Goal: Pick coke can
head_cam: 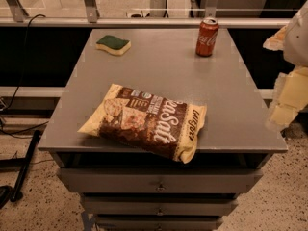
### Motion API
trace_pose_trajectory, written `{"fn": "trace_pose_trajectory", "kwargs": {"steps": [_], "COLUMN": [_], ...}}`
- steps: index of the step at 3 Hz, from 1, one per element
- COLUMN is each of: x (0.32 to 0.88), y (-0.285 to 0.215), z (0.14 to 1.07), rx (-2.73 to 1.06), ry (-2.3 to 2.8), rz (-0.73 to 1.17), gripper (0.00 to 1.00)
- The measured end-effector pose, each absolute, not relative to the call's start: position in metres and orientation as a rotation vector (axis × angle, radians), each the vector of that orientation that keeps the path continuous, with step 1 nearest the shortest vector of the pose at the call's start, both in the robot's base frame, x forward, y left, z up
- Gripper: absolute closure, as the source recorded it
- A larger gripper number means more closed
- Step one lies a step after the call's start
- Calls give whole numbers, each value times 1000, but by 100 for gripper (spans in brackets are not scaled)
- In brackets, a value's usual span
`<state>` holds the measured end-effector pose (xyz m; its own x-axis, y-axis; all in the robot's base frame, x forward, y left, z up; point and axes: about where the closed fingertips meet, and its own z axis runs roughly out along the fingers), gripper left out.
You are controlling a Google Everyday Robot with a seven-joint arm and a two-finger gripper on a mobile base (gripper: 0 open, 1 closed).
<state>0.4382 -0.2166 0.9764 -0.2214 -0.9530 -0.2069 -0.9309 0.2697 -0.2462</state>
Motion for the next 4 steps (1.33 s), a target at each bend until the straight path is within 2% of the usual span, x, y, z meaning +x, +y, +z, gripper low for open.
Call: {"fn": "trace_pose_trajectory", "kwargs": {"steps": [1, 2, 4], "x": [438, 460, 574], "y": [-217, -227, -269], "z": [976, 979, 985], "rx": [-1724, -1659, -1385], "ry": [2231, 2204, 2106], "rz": [-99, -108, -116], "gripper": [0, 0, 0]}}
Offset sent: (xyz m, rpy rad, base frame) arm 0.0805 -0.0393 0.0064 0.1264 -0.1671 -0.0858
